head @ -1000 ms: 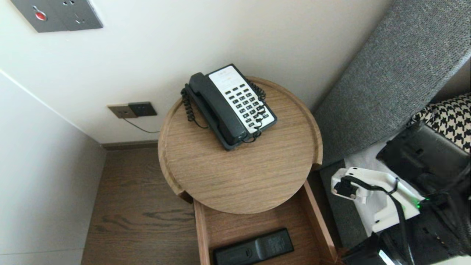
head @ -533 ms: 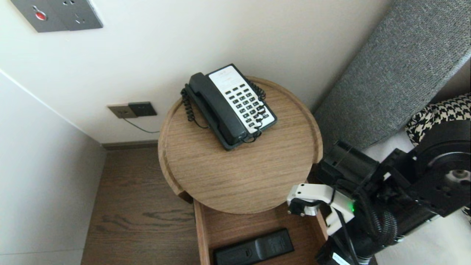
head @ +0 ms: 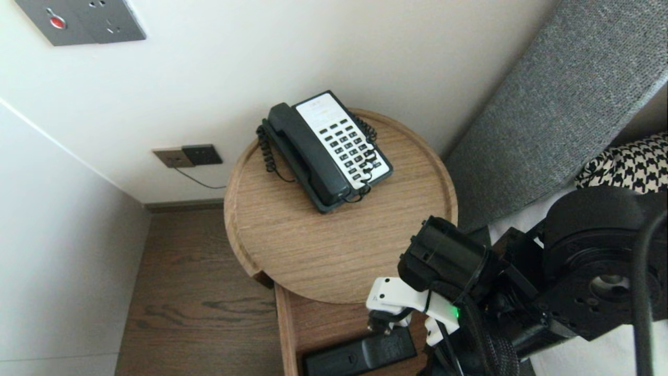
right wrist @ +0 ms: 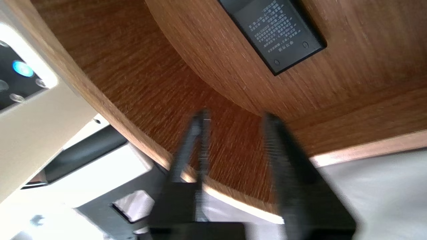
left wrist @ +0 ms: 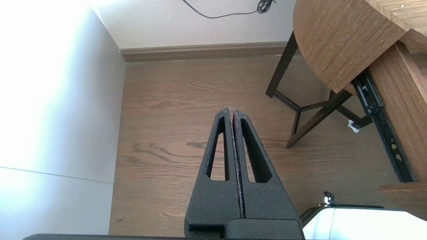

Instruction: Take the remote control out of the drawer one by one and place them on the table

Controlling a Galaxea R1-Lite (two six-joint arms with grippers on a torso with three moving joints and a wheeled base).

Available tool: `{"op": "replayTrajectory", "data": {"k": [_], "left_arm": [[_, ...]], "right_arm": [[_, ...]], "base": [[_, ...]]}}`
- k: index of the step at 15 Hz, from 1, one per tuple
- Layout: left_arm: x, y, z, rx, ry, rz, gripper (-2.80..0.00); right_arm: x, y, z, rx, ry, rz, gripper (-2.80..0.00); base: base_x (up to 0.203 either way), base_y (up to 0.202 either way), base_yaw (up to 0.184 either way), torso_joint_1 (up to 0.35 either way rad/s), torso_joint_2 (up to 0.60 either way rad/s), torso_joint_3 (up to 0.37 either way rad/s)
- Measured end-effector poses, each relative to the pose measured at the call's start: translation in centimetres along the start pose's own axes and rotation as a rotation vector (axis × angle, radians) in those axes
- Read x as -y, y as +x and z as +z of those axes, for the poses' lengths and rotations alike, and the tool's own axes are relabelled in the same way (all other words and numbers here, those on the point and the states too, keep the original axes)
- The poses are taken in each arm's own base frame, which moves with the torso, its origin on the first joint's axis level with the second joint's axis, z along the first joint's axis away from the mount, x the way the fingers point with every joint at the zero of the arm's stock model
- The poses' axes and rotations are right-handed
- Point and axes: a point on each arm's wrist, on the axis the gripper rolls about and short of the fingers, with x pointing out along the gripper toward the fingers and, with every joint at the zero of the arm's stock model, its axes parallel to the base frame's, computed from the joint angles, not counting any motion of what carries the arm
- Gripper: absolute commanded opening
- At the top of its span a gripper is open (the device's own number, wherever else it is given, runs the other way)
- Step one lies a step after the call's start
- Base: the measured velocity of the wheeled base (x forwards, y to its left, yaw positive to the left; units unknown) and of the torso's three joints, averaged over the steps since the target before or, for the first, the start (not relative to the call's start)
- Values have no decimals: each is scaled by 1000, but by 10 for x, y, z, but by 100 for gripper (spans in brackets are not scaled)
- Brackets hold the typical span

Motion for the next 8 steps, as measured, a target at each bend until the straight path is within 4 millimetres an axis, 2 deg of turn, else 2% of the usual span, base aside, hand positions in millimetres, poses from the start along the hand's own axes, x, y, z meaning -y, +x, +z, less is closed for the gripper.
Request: {"op": "replayTrajectory", "data": {"k": [4, 8], "left_arm": [[0, 0, 0, 0, -1, 0, -280], [0, 0, 0, 0, -1, 0, -280]], "right_arm": [[-24, 1, -8, -39, -93, -89, 0], [-38, 9, -7, 23, -141, -123, 0]], "base": [[0, 0, 0, 0, 0, 0], [0, 0, 0, 0, 0, 0]]}}
